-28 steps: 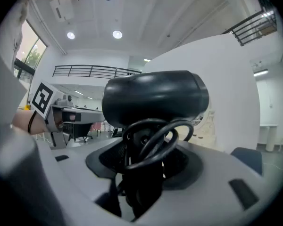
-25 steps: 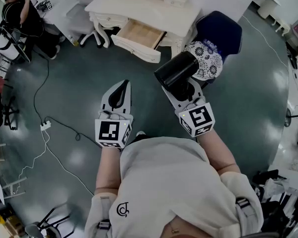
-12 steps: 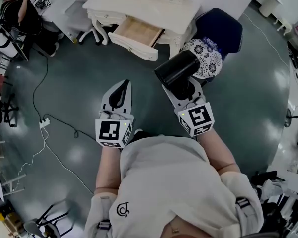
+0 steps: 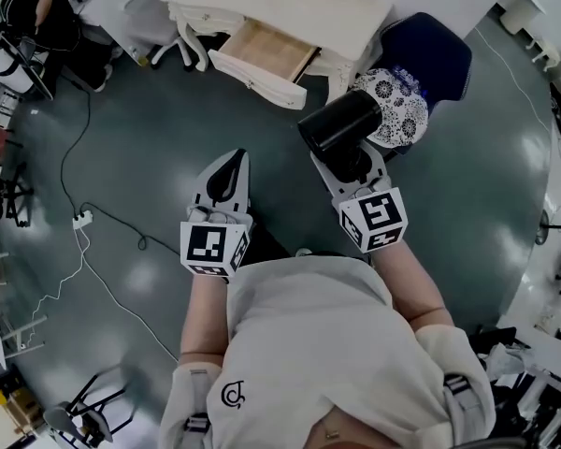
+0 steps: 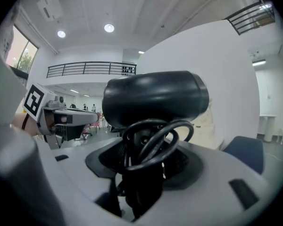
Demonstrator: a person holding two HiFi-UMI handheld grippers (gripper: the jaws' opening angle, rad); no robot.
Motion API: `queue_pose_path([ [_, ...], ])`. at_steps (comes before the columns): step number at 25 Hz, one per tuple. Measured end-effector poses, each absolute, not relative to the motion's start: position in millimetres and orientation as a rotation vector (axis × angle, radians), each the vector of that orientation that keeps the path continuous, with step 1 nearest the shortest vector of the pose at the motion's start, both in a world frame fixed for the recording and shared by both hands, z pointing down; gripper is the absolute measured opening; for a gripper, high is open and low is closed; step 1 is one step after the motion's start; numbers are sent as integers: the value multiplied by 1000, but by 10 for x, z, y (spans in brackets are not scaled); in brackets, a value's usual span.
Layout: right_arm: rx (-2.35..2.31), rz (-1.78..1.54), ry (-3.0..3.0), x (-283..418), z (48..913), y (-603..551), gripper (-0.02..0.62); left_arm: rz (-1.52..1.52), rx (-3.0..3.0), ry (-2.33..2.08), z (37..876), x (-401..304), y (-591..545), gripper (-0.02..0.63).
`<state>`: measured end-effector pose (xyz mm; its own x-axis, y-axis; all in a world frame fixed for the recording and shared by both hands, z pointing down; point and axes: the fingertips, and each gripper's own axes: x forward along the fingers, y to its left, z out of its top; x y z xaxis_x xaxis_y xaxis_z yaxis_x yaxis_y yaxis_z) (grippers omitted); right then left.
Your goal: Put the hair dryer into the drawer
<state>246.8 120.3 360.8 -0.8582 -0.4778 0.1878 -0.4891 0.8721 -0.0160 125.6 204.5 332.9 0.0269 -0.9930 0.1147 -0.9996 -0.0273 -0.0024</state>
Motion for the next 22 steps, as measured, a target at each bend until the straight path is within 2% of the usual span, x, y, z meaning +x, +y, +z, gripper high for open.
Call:
queue_pose_path([
  [5,817,116,-2845,2047,3683,932,236,127,2254,-2104,3360,772,1735,14],
  [16,1112,166,-2747,665,3669,-38,238,140,2442,-1917,3262,-862,505,14],
  [22,1239,202,-2663,117,3746,-524,238,182,2558,-1749,3295,-1388,-96,14],
])
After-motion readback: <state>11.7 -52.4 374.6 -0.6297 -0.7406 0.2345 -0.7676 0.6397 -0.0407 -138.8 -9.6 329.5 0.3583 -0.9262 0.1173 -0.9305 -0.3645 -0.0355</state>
